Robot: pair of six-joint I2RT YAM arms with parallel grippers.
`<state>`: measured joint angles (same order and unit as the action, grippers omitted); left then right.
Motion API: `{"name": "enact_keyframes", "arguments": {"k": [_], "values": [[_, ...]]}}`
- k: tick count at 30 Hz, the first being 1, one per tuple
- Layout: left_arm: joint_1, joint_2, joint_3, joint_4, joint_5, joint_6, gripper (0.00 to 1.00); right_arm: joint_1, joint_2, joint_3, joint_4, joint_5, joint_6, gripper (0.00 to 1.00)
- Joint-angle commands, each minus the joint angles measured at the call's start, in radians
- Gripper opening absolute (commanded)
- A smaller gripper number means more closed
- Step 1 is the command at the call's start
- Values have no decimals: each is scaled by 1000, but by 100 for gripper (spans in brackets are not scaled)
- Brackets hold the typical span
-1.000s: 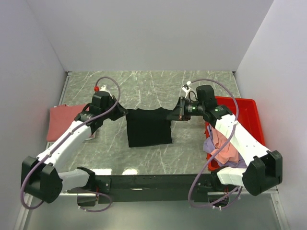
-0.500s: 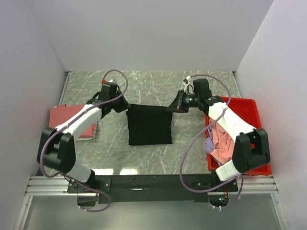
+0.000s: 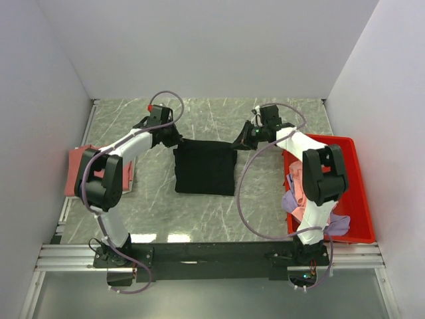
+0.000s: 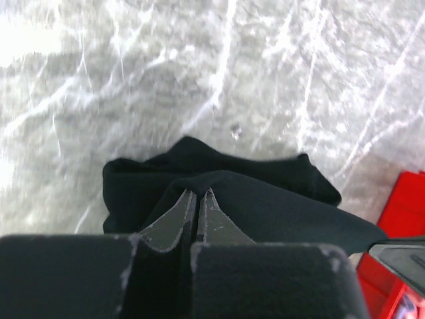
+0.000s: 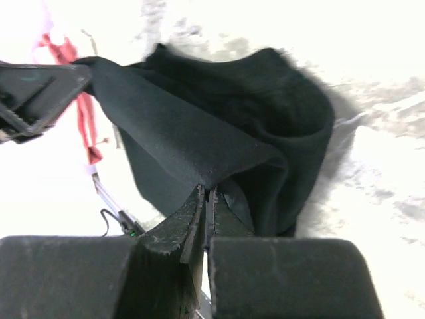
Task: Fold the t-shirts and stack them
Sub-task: Fold the tshirt
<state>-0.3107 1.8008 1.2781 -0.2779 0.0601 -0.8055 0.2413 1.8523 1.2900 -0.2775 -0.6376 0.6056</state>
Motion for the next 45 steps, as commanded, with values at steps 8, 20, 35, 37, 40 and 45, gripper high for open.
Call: {"name": "enact_keyframes", "arguments": {"k": [8,20,35,37,40,45], "values": [[41,161,151,16,-31,29,8,-17,185,184,-3,42,-32,0],[48,114,193,25,-19,45,80,-19,184,330,-83,10,-99,85],[-14,75,82,174,104,-4,100,62,100,198,61,-47,-38,88],[-14,106,101,168,115,-1,99,62,160,241,41,-33,-47,88],[-14,170,130,170,104,2,99,61,249,337,-15,-20,-58,88],[-8,212,141,183,72,6,99,61,335,394,-26,-28,-52,88]]}}
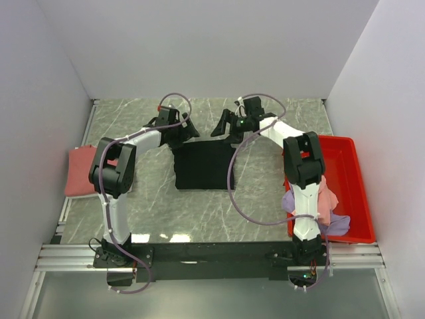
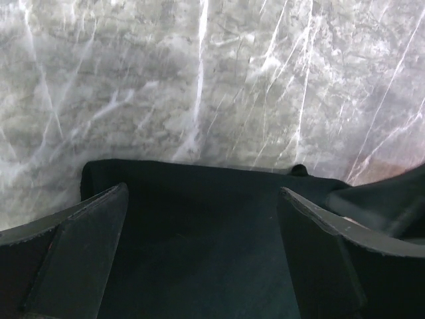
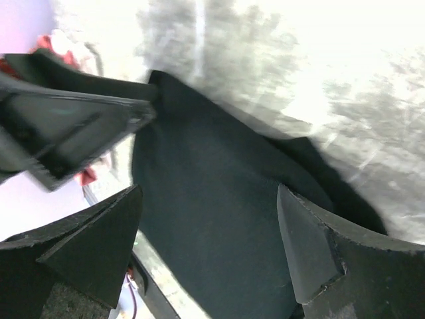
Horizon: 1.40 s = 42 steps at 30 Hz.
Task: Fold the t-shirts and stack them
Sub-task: Fold the tshirt, then neatly place the folded tshirt to the corner
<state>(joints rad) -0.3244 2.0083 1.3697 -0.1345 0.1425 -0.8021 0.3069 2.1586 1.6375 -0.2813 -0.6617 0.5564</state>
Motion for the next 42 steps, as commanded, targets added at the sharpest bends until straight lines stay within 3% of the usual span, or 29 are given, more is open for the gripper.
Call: {"name": "enact_keyframes", "arguments": {"k": [1,10,16,29,33,42], "values": [[7,16,51,35,-15,3,99,-5,52,51,-25,-1,-3,88],[21,12,61,36,16,17,100,-6,86,111,-84,40,-23,88],[15,-152,14,39,16,35,100,-5,-66,111,-128,99,-69,90],[-16,-519,-388,-68,-215,-5,100,-5,-788,-535,-29,500,-35,92],[-18,-513,-419,-76,-215,-13,99,-5,-988,-665,-29,557,-13,93],[-39,-376,-393,-17,-136,24,99,-5,-1134,-774,-102,563,-56,93]]}}
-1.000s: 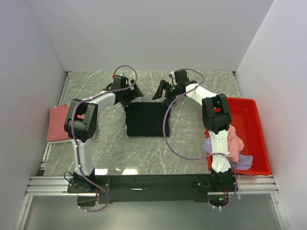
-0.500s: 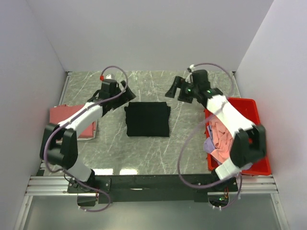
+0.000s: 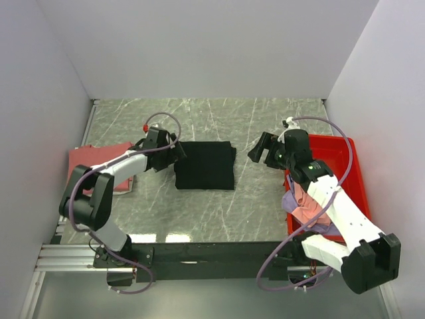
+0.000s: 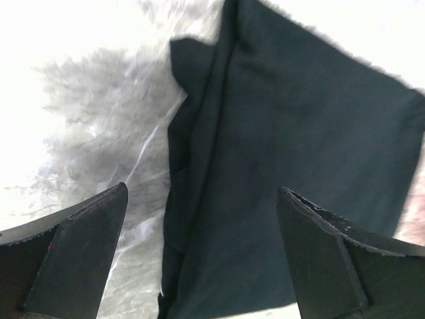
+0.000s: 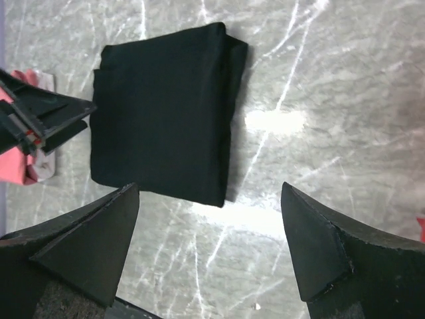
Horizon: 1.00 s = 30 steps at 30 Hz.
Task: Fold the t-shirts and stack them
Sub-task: Neatly place the folded tshirt to the corner
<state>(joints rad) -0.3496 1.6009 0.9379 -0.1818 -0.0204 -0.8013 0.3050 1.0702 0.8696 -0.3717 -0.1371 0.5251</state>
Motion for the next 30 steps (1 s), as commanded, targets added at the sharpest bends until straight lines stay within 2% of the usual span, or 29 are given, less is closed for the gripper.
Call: {"name": "enact_keyframes", "arguments": {"k": [1,8,22,27,29,30], "values": [[-18,57,58,25,28,28,99,-4,-52,-10,-13,39,-27,93],[-51,142,99,-10,-10,33,99,-3,-84,-38,-36,90,-54,93],[-143,235,163,-88,-121,24,64,-4,-90,-70,-18,120,-62,94],[-160,257,183,-128,-170,24,45,-3,-84,-77,-18,122,-65,94],[-167,260,202,-149,-199,33,29,-3,-79,-77,-19,119,-69,95],[-170,266,209,-159,-210,37,18,-3,-78,-77,-22,120,-71,95]]}}
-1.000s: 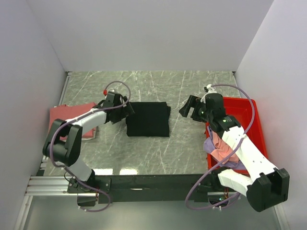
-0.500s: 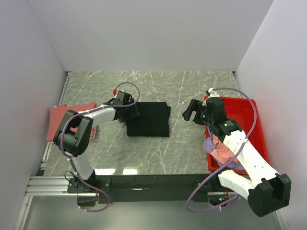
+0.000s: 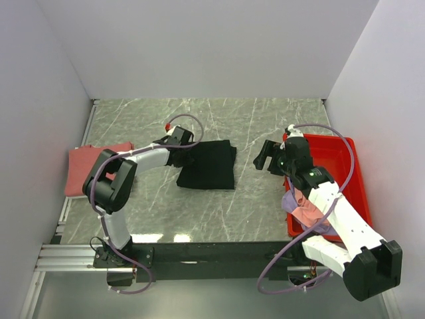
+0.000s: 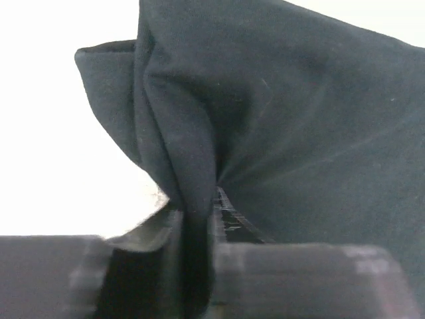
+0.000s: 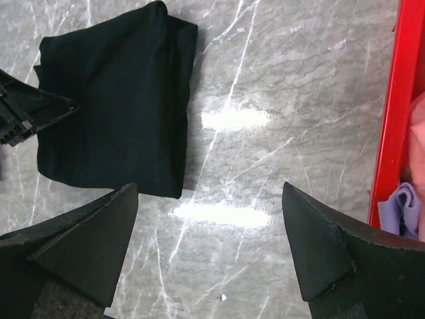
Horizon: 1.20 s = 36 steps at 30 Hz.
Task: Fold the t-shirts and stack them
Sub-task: Neatly place the folded tshirt to the corner
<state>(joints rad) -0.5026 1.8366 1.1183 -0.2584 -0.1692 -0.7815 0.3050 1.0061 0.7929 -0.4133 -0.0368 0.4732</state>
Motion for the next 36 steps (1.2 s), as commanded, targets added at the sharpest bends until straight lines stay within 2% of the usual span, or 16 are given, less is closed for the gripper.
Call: {"name": "enact_keyframes", "arguments": {"k": [1,2,10,20,23,25,27,29,36], "values": [[-19,35,47,-94,-72,19,7,-4,-14,-1,18,28,-19,95],[-19,39,60,-108,-94,33,1,-4,-14,-1,16,34,-19,95],[-22,9,117,-148,-242,207,1,-3,-14,-9,21,34,-28,95],[-14,-140,72,-134,-530,617,1,-3,-3,-7,14,35,-38,95],[-2,-189,40,-101,-579,723,1,-3,0,-9,18,35,-36,95],[9,-229,25,-67,-563,775,1,-3,3,-8,18,35,-39,95],[29,-252,34,-118,-483,892,1,-3,12,-7,11,35,-39,95],[51,-260,43,-133,-483,973,1,-3,25,-6,8,52,-39,95],[171,-252,173,-271,-480,1033,1,-4,52,-1,4,83,-41,95]]}}
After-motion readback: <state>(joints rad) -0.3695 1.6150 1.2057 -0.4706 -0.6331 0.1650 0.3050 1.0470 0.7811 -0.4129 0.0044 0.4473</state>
